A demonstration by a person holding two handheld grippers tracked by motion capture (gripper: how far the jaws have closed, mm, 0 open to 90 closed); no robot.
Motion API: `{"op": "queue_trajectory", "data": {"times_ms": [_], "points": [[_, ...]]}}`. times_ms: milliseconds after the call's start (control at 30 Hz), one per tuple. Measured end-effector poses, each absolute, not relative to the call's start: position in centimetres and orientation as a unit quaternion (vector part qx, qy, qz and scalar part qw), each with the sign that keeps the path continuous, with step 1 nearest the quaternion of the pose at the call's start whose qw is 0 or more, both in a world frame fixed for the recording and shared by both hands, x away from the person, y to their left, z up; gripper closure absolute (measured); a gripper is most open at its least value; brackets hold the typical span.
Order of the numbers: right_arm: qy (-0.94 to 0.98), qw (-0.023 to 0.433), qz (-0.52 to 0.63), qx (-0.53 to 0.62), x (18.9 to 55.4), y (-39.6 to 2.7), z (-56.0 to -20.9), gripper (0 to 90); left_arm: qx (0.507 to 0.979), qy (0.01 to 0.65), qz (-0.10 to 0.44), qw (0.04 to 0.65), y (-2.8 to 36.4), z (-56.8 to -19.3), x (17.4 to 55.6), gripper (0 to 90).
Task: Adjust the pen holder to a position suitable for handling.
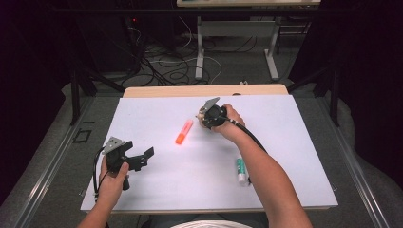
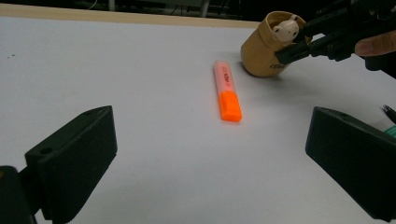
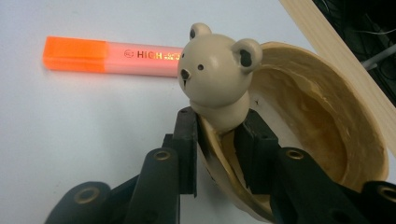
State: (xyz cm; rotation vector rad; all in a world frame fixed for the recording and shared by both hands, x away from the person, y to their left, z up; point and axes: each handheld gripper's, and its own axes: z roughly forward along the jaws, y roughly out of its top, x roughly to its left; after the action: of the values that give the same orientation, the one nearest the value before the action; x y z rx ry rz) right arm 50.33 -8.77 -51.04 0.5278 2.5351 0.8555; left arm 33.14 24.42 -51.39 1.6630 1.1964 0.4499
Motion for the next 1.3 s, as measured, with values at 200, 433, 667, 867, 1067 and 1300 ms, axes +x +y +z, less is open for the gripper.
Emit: {"op": "queue_trajectory", "data": {"times_ms": [200,433,667,867,1067,1300], "points": [[0.907,0.204,0.315,0.191,49.9,-8.9,-50.3,70.8,0.687,0.495,0.185,0.498,24.4,-51.4,33.1,2.5],[0.908,0.191,0.321,0.191,48.4,-8.6,-49.3,70.8,0.688,0.494,0.188,0.498,24.3,-51.4,33.2,2.5],[0.908,0.182,0.326,0.190,46.6,-8.7,-48.8,70.8,0.688,0.494,0.187,0.497,24.3,-51.4,33.2,2.5],[0.909,0.168,0.332,0.189,44.5,-9.3,-48.9,70.8,0.690,0.494,0.187,0.495,24.3,-51.4,33.2,2.5],[0.912,0.142,0.338,0.185,42.6,-9.6,-49.5,70.8,0.691,0.493,0.188,0.494,24.2,-51.5,33.3,2.5],[0.913,0.123,0.341,0.190,40.7,-9.4,-49.7,70.8,0.691,0.496,0.184,0.492,24.1,-51.7,33.4,2.5]]}}
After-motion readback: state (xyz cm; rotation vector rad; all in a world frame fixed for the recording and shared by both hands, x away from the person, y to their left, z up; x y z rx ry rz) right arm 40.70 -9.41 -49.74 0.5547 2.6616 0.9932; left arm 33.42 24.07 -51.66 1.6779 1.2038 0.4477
